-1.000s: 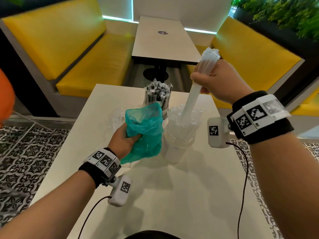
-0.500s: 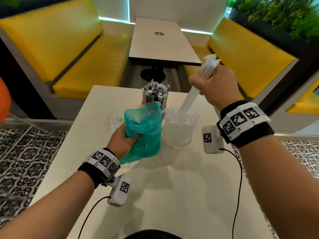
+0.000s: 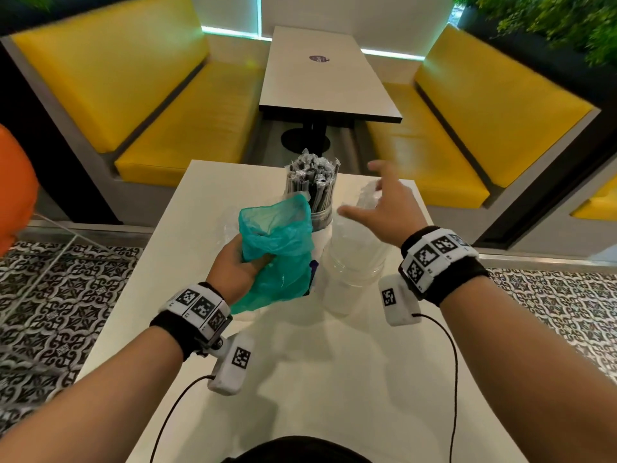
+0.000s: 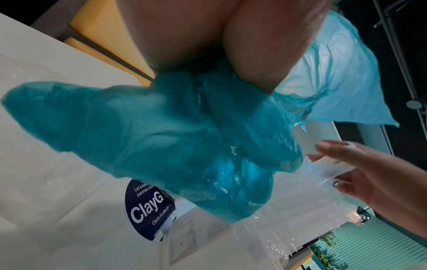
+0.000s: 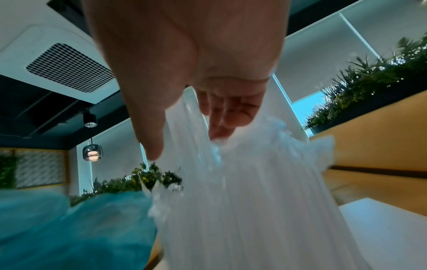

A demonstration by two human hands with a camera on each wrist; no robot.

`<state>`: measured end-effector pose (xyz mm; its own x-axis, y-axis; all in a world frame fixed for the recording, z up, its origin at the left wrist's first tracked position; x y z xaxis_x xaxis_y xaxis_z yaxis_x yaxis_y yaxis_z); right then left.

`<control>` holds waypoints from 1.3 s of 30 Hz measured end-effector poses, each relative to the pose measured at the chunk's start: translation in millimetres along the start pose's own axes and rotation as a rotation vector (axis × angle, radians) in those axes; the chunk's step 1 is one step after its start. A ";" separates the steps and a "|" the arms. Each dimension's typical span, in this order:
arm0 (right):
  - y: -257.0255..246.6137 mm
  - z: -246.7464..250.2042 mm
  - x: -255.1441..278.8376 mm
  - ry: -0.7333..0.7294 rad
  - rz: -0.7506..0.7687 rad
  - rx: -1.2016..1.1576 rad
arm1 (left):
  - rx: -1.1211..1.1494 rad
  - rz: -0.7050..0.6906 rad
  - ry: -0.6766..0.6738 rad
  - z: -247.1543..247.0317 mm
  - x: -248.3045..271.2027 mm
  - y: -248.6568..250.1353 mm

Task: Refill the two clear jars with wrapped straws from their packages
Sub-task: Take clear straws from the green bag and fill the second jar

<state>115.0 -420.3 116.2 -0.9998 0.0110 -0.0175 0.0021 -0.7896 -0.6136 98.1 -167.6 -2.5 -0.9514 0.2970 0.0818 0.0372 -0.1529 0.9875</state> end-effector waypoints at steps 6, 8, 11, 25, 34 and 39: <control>-24.9 -14.4 -1.7 -0.049 0.194 0.288 | 0.044 0.026 0.008 -3.7 -0.6 -6.6; -6.0 -42.5 -2.4 -0.202 0.103 0.418 | 0.047 0.025 0.001 -5.7 -2.3 -5.1; 14.1 -66.3 -0.8 -0.331 0.042 0.500 | 0.025 0.024 -0.007 -5.9 -4.0 -2.4; 26.9 -79.8 -5.6 -0.392 0.065 0.587 | 0.045 0.059 0.045 -5.8 7.9 2.7; -65.9 -51.6 20.8 0.010 0.372 0.163 | 0.211 0.108 0.342 41.5 55.2 -28.8; -81.0 -193.9 5.5 -0.543 0.242 -0.003 | 0.343 0.180 0.470 75.2 108.2 -56.0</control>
<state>113.2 -237.3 12.7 -0.8381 -0.4854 0.2490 0.2305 -0.7287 -0.6448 16.0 -56.0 -38.8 -0.9511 -0.1653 0.2609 0.2324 0.1734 0.9570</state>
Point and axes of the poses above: each hand's wrist, its own x-axis away from the middle knuckle, its own z-axis out of the back of the hand, y = z × x, the point moved 10 cm from there along -x, towards the middle knuckle, and after that the axes turned 11 degrees about -y, right-handed, at the moved point
